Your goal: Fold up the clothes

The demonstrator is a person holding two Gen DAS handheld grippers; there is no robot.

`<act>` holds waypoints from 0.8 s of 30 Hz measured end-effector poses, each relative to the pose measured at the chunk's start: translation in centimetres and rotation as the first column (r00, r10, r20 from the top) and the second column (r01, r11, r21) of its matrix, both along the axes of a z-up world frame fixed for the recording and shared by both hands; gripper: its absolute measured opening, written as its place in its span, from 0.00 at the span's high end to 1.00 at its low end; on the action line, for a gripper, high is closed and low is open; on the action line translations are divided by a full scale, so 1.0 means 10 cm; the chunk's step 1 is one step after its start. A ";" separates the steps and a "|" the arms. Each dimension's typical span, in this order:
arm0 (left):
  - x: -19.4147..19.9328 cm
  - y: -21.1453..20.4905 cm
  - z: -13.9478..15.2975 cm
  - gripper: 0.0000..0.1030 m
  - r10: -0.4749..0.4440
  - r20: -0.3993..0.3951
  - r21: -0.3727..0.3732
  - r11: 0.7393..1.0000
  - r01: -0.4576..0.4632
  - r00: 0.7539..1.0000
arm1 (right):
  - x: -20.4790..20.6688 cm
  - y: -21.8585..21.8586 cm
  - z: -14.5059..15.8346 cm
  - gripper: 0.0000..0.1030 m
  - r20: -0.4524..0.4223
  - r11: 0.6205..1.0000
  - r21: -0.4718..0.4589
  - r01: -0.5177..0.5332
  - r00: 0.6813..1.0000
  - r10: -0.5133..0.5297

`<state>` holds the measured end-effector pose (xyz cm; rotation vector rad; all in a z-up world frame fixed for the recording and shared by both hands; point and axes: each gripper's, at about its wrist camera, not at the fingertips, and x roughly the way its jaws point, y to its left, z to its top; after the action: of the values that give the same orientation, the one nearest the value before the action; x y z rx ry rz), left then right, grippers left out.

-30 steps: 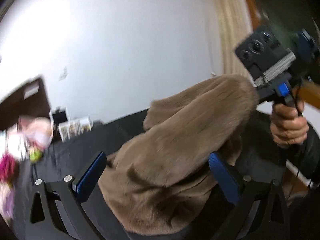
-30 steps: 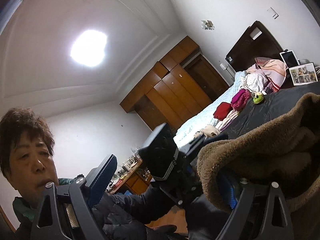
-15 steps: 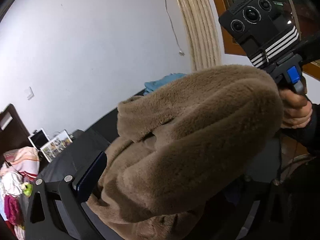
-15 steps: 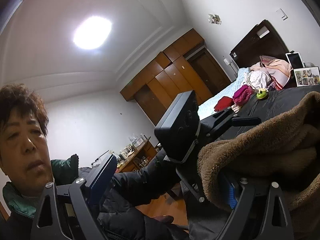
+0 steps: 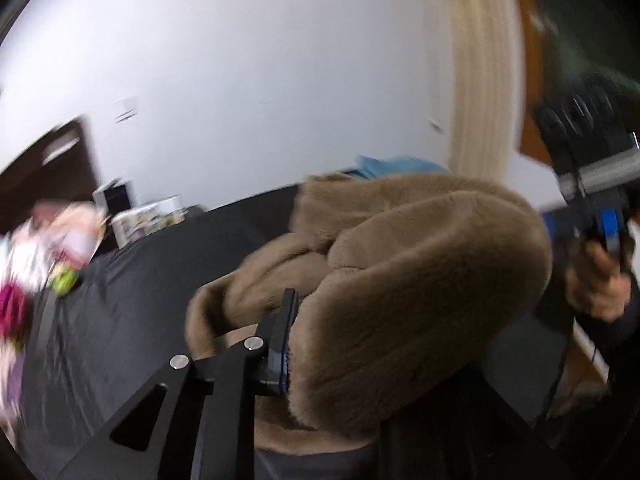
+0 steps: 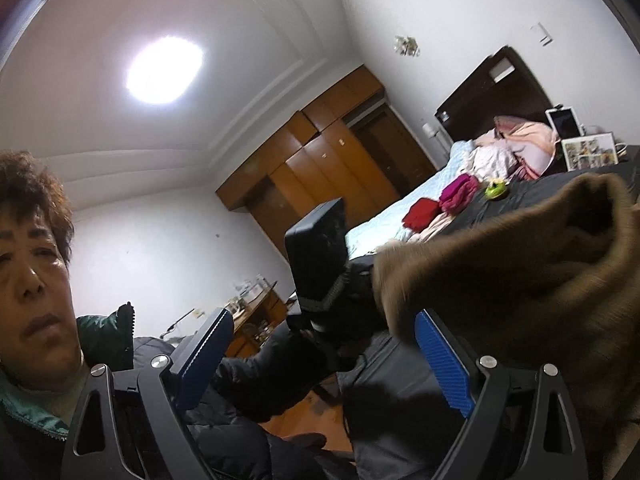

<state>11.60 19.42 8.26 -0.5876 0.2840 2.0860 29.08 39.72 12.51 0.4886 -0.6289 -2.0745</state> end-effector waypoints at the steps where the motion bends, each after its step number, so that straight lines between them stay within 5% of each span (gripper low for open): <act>1: -0.10 -0.07 0.02 0.81 0.036 0.022 0.027 0.999 -0.037 0.999 | 0.02 0.07 0.00 0.09 0.001 1.000 0.003 0.030 1.000 -0.030; 8: -0.24 -0.88 0.09 0.81 0.206 0.122 0.189 0.956 -0.226 0.971 | 0.10 0.61 -0.05 0.09 0.043 0.956 0.049 0.288 0.956 -0.290; 10: -0.21 -1.03 0.09 0.81 0.209 0.131 0.213 0.949 -0.234 0.969 | 0.06 0.76 -0.07 0.09 0.067 0.923 0.091 0.374 0.922 -0.380; 14: -0.13 -1.22 0.08 0.81 0.210 0.146 0.242 0.940 -0.241 0.967 | -0.21 0.99 -0.19 0.09 0.111 0.797 0.270 0.540 0.805 -0.583; 18: -0.18 -1.28 0.02 0.81 0.225 0.166 0.236 0.936 -0.260 0.960 | -0.59 1.05 -0.51 0.09 0.201 0.736 0.442 0.512 0.744 -0.638; 20: -0.20 -1.32 0.00 0.81 0.234 0.185 0.237 0.932 -0.274 0.955 | -0.70 0.98 -0.69 0.09 0.255 0.752 0.488 0.442 0.752 -0.608; 24: -0.28 -1.48 -0.10 0.81 0.258 0.241 0.250 0.915 -0.317 0.936 | -0.64 0.63 -0.87 0.08 0.279 0.779 0.554 0.293 0.817 -0.505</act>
<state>8.80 4.57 7.30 -0.6921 -0.2360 2.2717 22.69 46.02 3.84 1.2081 -0.4642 -2.5892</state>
